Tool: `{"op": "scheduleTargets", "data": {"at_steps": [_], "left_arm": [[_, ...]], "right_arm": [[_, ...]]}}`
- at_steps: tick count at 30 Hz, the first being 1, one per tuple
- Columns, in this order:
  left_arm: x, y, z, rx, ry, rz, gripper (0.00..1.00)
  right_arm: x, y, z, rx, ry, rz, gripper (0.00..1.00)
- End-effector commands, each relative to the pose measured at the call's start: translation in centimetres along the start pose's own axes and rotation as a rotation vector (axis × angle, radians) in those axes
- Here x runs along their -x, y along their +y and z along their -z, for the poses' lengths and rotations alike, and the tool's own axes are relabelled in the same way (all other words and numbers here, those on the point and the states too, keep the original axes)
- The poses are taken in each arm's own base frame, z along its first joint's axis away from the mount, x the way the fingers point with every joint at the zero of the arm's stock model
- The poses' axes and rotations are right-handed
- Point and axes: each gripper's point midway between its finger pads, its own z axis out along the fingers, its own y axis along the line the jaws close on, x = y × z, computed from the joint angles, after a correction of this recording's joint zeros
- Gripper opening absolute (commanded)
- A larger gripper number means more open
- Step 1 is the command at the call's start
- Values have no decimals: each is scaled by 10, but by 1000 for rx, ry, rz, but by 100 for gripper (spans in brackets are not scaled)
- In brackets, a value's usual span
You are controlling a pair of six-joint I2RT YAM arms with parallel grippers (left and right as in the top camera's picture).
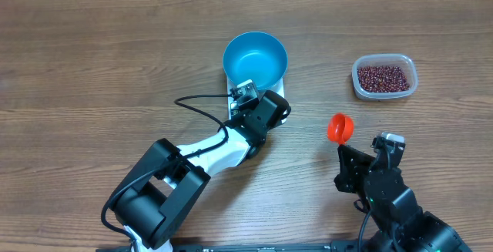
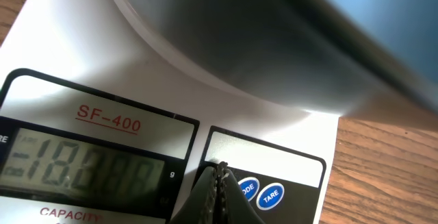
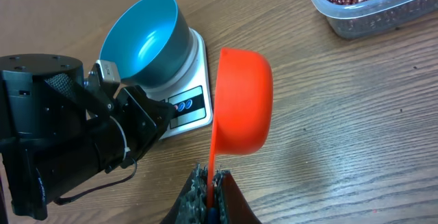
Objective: Scoop item into bowl and weigh 150g on scale
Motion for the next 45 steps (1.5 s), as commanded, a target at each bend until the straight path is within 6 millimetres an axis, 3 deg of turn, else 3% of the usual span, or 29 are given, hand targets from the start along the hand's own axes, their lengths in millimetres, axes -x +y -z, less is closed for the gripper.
{"op": "scheduleTargets", "data": {"at_steps": [1, 8, 31, 38, 45], "left_arm": [[-6, 22, -7, 65, 14, 2, 4], [-6, 14, -7, 32, 14, -6, 4], [-11, 14, -8, 32, 36, -1, 4], [14, 0, 36, -5, 1, -31, 4], [36, -48, 103, -218, -31, -186, 4]], "right_arm": [[8, 2, 4, 1, -29, -1, 4], [8, 2, 4, 1, -30, -1, 4], [8, 2, 4, 1, -29, 0, 4], [9, 2, 4, 4, -33, -3, 4], [16, 3, 4, 3, -63, -10, 4]]}}
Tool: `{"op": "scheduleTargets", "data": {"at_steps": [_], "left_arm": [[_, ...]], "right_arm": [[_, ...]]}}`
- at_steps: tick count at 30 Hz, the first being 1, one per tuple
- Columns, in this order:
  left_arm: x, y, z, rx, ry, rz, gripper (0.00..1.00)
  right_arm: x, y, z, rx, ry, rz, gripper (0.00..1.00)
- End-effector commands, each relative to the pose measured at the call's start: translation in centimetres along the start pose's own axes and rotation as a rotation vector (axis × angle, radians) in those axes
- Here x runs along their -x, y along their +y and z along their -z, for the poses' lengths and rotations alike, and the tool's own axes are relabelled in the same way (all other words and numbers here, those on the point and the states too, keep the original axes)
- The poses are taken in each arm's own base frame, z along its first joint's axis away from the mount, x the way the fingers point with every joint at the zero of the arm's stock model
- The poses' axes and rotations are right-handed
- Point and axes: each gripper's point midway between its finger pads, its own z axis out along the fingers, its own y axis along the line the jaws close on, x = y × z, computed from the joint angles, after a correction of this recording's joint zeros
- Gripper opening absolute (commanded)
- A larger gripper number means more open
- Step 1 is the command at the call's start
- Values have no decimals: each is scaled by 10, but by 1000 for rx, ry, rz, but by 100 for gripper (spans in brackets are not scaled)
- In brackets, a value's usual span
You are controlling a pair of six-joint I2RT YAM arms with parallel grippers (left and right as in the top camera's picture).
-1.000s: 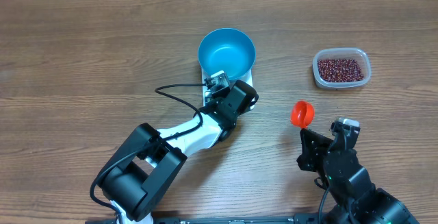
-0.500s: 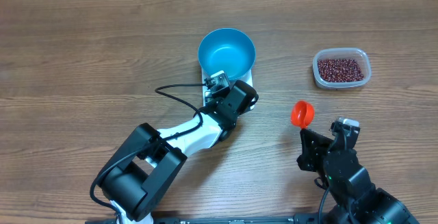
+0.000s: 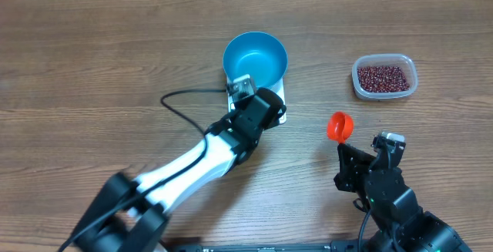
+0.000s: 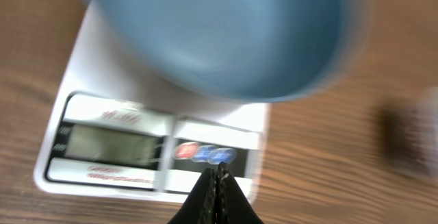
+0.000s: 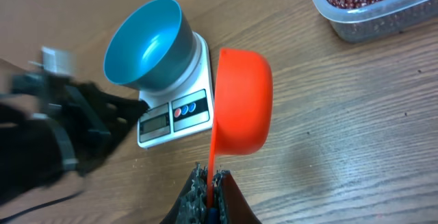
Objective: Scoop item into bowl and weigh 150g on scale
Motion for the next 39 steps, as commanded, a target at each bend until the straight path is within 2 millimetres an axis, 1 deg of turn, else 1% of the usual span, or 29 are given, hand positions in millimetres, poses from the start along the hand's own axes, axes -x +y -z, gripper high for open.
{"op": "scheduleTargets", "data": {"at_steps": [1, 3, 5, 11, 13, 15, 18, 19, 21, 23, 24, 26, 27, 28, 30, 32, 34, 36, 39], "left_arm": [[9, -26, 34, -113, -2, -137, 4], [12, -24, 51, -115, 2, -157, 4], [12, -16, 67, -96, 17, -164, 5], [10, 11, 100, -30, 57, -213, 7], [13, 12, 112, -41, 47, -272, 7], [20, 9, 123, -70, 17, -333, 9], [41, 4, 144, -99, -83, -430, 16], [49, 4, 152, -99, -121, -457, 20], [61, 7, 166, -87, -184, -486, 41], [74, 11, 179, -68, -246, -480, 66], [80, 14, 184, -53, -273, -471, 100], [89, 25, 190, 5, -319, -468, 100], [91, 33, 191, 54, -327, -482, 100], [89, 41, 191, 87, -316, -496, 100], [78, 49, 186, 108, -258, -515, 100], [71, 50, 182, 103, -221, -526, 100], [71, 50, 182, 105, -221, -542, 99], [72, 47, 185, 87, -209, -618, 100], [70, 34, 192, -8, -155, -753, 100]], "right_arm": [[13, -1, 4, -15, -55, -3, 4], [15, -3, 4, -29, -68, -3, 4], [16, -4, 4, -34, -74, -3, 4], [22, -6, 5, -49, -105, -9, 4], [27, -5, 5, -45, -124, -16, 4], [32, -2, 6, -39, -147, -25, 4], [42, 1, 8, -30, -194, -42, 4], [46, 2, 8, -26, -212, -50, 4], [52, 5, 10, -16, -241, -63, 4], [57, 7, 11, -8, -264, -74, 4], [59, 8, 12, -6, -272, -78, 4], [64, 9, 13, -2, -292, -87, 4], [66, 10, 13, -2, -302, -92, 4], [68, 10, 13, -4, -311, -95, 4], [72, 11, 11, -8, -328, -101, 4], [74, 15, 9, -3, -335, -105, 4], [76, 18, 6, 2, -339, -108, 4], [77, 21, 3, 5, -342, -110, 4], [78, 22, 1, 6, -342, -111, 4]]}}
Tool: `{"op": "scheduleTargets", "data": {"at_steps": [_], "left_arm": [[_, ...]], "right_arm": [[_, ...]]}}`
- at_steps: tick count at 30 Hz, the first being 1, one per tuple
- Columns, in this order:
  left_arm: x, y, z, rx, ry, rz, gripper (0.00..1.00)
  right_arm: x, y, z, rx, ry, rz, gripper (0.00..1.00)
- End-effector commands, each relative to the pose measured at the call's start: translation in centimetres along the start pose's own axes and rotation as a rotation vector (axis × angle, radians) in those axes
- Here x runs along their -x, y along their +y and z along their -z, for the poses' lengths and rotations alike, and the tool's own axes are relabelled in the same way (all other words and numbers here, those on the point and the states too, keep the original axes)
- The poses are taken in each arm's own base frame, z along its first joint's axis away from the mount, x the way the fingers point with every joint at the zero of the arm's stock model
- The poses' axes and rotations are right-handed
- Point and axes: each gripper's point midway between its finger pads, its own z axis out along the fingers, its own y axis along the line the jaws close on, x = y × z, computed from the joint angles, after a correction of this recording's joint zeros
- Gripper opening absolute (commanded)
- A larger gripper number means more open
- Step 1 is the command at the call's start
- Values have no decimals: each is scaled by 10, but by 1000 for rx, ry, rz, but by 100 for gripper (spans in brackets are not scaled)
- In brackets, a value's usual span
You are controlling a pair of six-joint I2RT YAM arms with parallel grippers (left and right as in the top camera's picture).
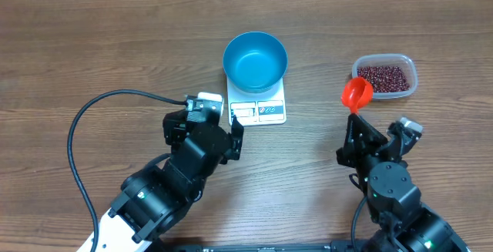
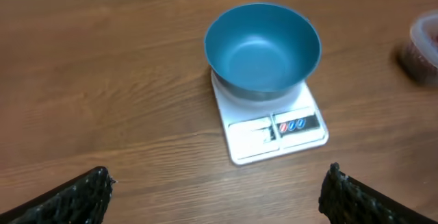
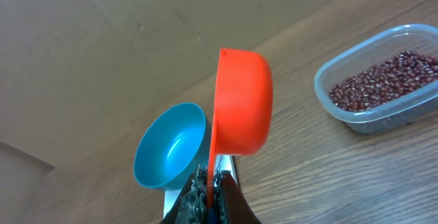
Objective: Scoop item into bowl and weigh 150g on scale
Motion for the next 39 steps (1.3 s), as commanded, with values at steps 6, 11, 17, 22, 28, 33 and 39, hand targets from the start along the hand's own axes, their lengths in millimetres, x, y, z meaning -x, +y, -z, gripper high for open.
{"op": "scheduleTargets", "data": {"at_steps": [6, 11, 17, 22, 28, 33, 39], "left_arm": [[35, 9, 35, -201, 20, -210, 100], [51, 34, 62, -237, 18, -254, 100], [65, 45, 69, -300, 1, -337, 100], [52, 24, 56, -484, 72, -437, 100], [24, 22, 30, -539, 242, -417, 100], [21, 22, 23, -545, 266, -410, 100], [19, 24, 23, -536, 276, -412, 100]], "right_arm": [[7, 4, 1, 5, -20, -3, 4], [1, 11, 1, 44, 18, 20, 4], [-12, 21, 7, 104, 116, 119, 4], [-16, 9, 18, 47, 186, 165, 4], [-16, 13, 42, 67, 303, 232, 4], [-27, 16, 65, 115, 438, 260, 4], [-33, 26, 70, 170, 482, 234, 4]]}}
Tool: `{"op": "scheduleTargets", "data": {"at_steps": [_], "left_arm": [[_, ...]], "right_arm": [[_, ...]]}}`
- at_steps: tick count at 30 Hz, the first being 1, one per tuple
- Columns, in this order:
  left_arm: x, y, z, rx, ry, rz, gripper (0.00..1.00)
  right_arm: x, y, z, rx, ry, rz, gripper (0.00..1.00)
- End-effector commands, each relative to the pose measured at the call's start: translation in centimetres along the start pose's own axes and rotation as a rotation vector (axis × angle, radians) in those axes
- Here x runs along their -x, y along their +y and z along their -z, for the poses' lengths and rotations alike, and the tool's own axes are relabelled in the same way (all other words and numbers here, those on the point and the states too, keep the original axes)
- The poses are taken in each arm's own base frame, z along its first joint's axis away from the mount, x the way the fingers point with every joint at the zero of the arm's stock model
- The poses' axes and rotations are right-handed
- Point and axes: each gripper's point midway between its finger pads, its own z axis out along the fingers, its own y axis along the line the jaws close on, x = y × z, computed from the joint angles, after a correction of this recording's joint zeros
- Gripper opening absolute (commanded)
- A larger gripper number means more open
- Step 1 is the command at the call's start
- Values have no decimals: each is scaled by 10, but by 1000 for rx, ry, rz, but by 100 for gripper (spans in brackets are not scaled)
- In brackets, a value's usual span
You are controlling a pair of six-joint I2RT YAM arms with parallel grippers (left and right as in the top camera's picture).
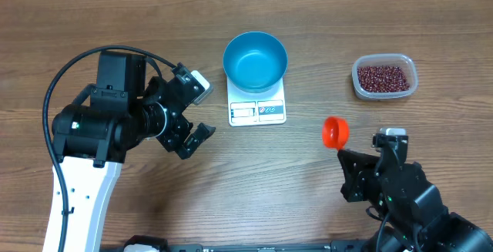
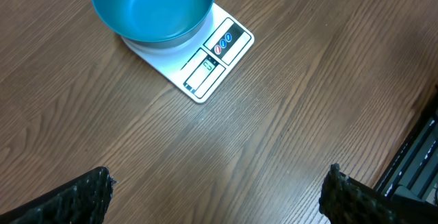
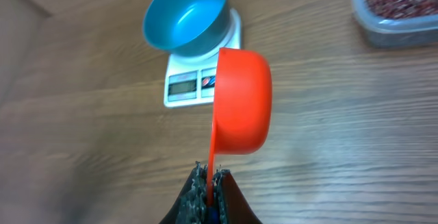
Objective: Scoop item into bowl and weigh 150g on scale
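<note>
An empty blue bowl stands on the white scale, whose display and buttons face the front edge. In the left wrist view the bowl and the scale lie far ahead; the display is too small to read. My left gripper hangs open left of the scale, holding nothing. My right gripper is shut on the handle of the orange scoop, held above the table right of the scale. No beans show in the scoop.
A clear plastic tub of red beans sits at the back right, and its corner shows in the right wrist view. A black cable loops over the left arm. Dark frame parts edge the table at the front.
The right gripper and scoop have come back from beside the bean tub to a spot nearer the front and left. The left arm has drawn further left, still open.
My left gripper was shut with its tip at the scale's buttons, then shut just behind them. Later it was open and withdrawn to the front left, and now stands further left. The right gripper held the scoop throughout: front right, then by the tub, now back.
</note>
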Motion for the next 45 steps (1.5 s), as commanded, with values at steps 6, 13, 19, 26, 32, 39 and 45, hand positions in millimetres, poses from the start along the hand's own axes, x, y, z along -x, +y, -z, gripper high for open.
{"op": "scheduleTargets", "data": {"at_steps": [6, 13, 19, 26, 32, 39, 45], "left_arm": [[4, -1, 4, -4, -18, -24, 100], [4, -1, 4, -4, -18, -24, 99], [4, -1, 4, -4, -17, -24, 100], [4, -1, 4, -5, -17, -24, 100], [4, -1, 4, -5, -17, -24, 100], [4, -1, 4, -5, -17, -24, 99], [4, -1, 4, -5, -17, -24, 100]], "right_arm": [[21, -2, 9, -24, -90, 4, 7], [26, -2, 10, -32, -115, 1, 12], [26, -3, 9, -35, -113, 1, 13], [36, -27, 10, -172, -192, 2, 10], [34, -31, 3, -207, -166, 46, 4], [30, -18, -16, -182, -107, 55, 4], [31, -12, -47, -220, -59, 100, 4]]}}
